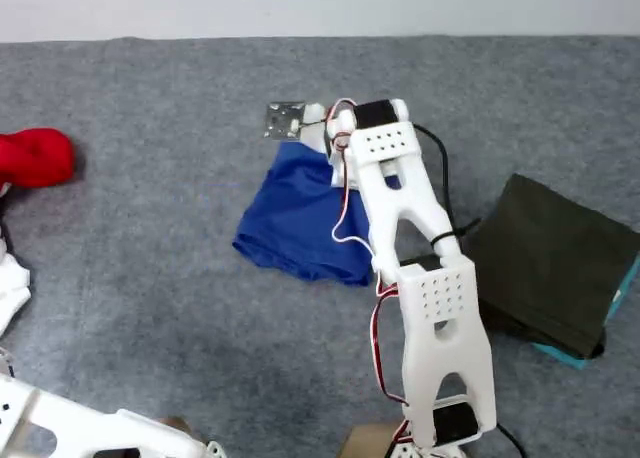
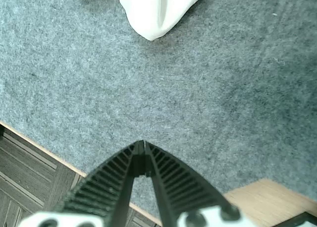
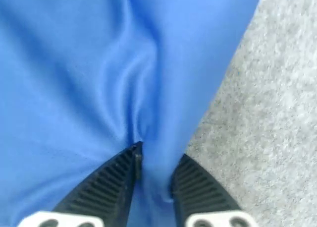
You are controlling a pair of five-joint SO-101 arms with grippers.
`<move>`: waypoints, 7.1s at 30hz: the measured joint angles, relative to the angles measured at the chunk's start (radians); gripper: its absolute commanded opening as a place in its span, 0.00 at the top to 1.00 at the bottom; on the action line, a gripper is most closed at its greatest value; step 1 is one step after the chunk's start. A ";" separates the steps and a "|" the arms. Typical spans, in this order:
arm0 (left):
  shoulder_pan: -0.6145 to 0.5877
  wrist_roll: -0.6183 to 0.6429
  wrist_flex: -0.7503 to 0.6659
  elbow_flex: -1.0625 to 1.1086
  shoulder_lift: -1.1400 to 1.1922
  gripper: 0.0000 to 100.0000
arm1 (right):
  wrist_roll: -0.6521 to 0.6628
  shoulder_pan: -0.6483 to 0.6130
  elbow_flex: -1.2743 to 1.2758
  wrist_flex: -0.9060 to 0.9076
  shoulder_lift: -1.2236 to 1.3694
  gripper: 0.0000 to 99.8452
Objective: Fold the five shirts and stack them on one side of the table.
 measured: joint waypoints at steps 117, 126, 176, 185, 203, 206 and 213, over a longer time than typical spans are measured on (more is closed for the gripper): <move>0.000 0.000 0.000 -0.015 0.000 1.00 | -1.946 -0.115 0.000 0.149 0.138 0.99; 0.000 0.000 0.000 -0.015 0.000 1.00 | -1.818 -0.081 -0.002 0.242 0.135 0.99; 0.000 0.000 0.000 -0.040 0.000 1.00 | -1.211 0.601 0.411 0.377 -0.720 0.99; 0.000 0.000 0.000 -0.040 0.000 1.00 | -1.143 0.713 0.423 0.377 -0.694 0.99; 0.000 -0.048 0.000 -0.040 0.000 1.00 | -0.990 0.827 0.414 0.373 -0.427 0.76; 0.000 -0.048 0.000 -0.040 0.000 1.00 | -0.985 0.867 0.376 0.377 -0.427 0.70; 0.000 -0.048 0.000 -0.040 0.000 1.00 | -0.908 0.964 0.273 0.377 -0.427 0.70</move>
